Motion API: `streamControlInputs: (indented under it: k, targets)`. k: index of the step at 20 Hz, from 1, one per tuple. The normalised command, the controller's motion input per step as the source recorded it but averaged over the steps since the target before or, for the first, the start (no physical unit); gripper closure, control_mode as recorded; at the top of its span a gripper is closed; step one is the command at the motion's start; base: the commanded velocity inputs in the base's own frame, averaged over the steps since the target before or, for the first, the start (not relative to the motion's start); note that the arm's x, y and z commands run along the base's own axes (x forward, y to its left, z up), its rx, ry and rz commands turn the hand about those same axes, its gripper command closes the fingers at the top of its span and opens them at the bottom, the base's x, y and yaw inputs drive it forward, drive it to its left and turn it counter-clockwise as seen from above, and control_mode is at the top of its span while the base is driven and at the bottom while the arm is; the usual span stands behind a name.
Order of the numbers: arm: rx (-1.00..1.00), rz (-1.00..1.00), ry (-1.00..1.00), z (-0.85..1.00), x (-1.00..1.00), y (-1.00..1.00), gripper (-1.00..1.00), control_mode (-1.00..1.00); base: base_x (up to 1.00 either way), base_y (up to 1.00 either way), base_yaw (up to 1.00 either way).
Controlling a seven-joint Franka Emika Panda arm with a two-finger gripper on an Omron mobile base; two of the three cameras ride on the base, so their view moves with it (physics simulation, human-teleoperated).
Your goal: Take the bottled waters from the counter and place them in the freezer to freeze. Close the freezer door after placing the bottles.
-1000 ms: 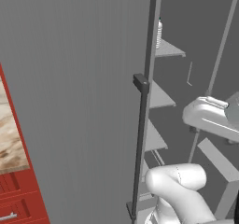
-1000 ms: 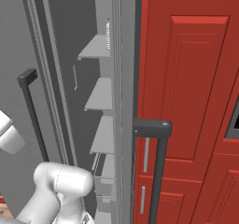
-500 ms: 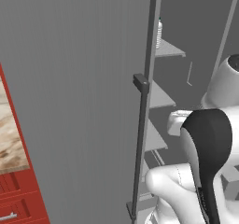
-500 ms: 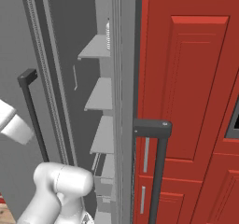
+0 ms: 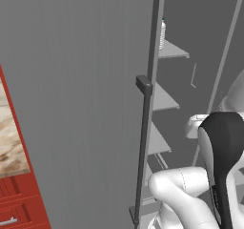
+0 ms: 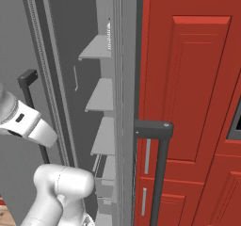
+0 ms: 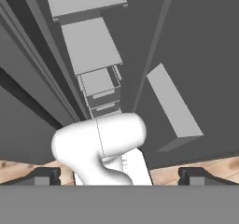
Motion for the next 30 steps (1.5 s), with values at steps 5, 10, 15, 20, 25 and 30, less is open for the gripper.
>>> streamControlInputs:
  k: [5,10,15,20,25,30]
  targets:
    - [0.00,0.00,0.02,-0.22,0.21,0.12,-1.00,-1.00,0.00,0.00,0.00]
    - [0.00,0.01,0.08,-0.40,0.41,0.11,-1.00,-1.00,0.00,0.00,0.00]
    - [0.00,0.06,0.05,-0.46,0.20,0.01,-1.00,-1.00,0.00,0.00,0.00]
    - [0.00,0.02,0.00,-0.10,0.00,0.00,-1.00,-1.00,0.00,0.00,0.00]
    - [0.00,0.00,0.00,-0.02,0.00,0.00,-1.00,-1.00,0.00,0.00,0.00]
    - [0.00,0.00,0.00,0.00,-0.14,0.01,-1.00,-1.00,0.00,0.00,0.00]
